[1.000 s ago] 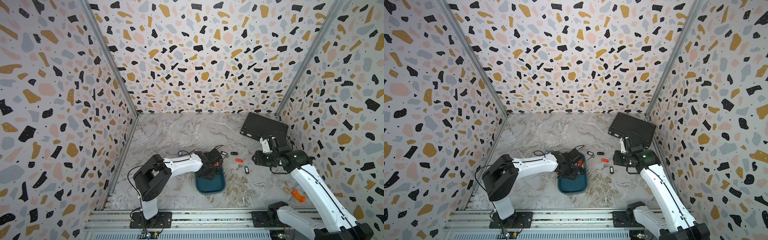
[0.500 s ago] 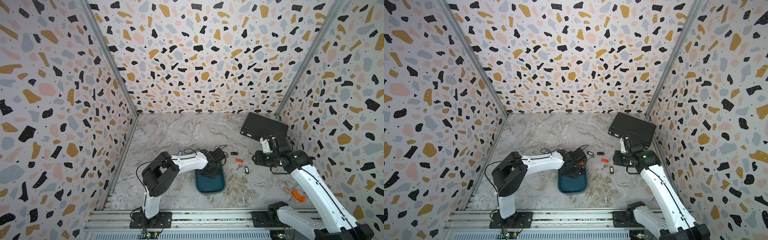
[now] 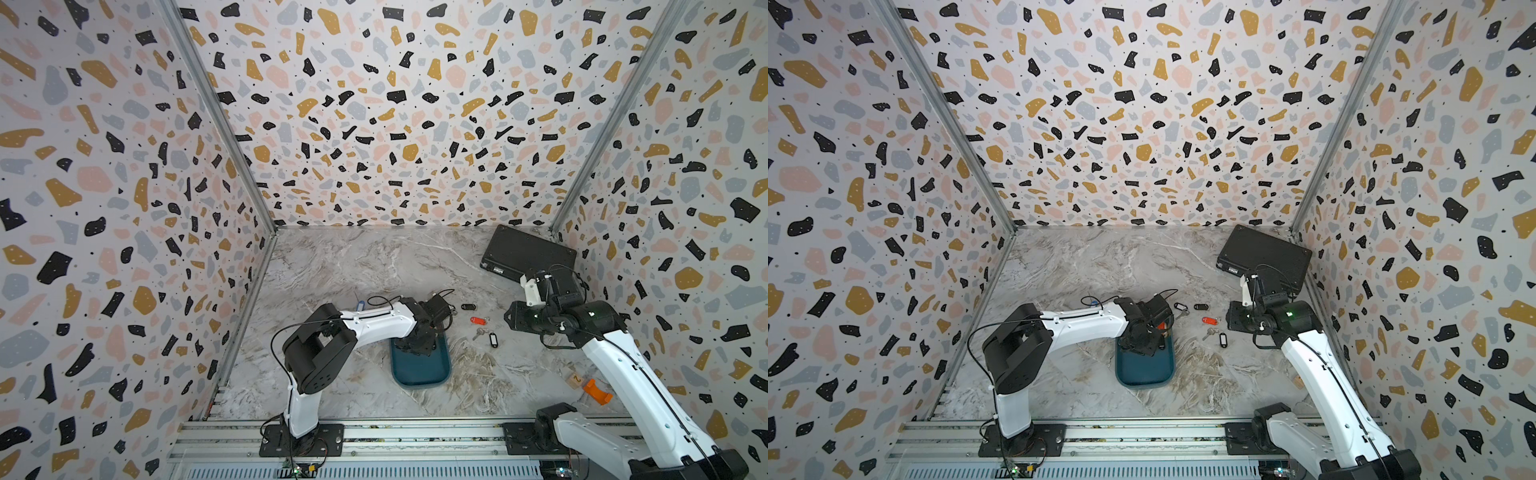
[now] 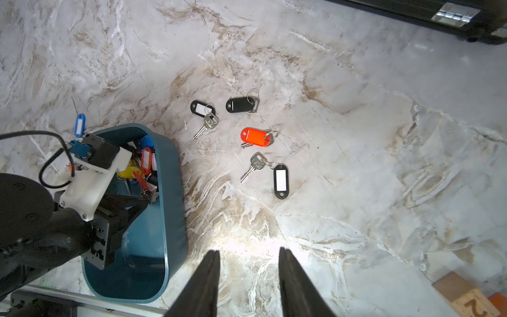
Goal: Take the keys out of the storage box
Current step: Pick up the key from the storage box, then place the key at the center of the board.
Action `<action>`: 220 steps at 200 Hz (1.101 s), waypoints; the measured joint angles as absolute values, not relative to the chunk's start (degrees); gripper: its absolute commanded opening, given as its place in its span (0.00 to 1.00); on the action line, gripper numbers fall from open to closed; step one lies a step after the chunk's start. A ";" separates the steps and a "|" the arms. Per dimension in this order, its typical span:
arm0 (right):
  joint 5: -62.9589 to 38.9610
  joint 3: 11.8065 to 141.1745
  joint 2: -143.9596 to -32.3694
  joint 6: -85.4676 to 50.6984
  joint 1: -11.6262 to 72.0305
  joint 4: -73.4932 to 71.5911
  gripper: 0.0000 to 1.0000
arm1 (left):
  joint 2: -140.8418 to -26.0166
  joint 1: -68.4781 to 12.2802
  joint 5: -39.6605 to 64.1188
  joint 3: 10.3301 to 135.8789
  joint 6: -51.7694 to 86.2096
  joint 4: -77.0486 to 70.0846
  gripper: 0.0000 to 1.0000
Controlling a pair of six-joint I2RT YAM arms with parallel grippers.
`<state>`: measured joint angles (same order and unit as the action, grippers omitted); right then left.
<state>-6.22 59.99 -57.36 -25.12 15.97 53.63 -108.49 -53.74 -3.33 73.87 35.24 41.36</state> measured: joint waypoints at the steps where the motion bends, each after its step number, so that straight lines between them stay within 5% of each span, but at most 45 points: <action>1: -6.22 59.99 -57.36 -25.12 15.97 53.63 0.40 | -108.36 -53.74 -3.40 73.87 35.22 41.45 0.00; 90: -6.94 60.01 -57.39 -25.17 15.97 53.65 0.39 | -88.60 -51.27 -7.49 78.06 35.11 48.69 0.00; 148: -11.68 60.20 -59.16 -24.58 16.38 54.00 0.37 | -77.17 -25.02 -2.50 74.17 30.50 49.91 0.00; 184: -12.99 60.38 -61.23 -25.41 21.30 53.98 0.37 | -82.98 -11.29 2.83 69.63 28.49 48.66 0.00; 220: -12.21 61.95 -65.89 -28.01 31.70 52.77 0.39 | -91.18 -6.33 6.44 67.85 28.80 45.25 0.00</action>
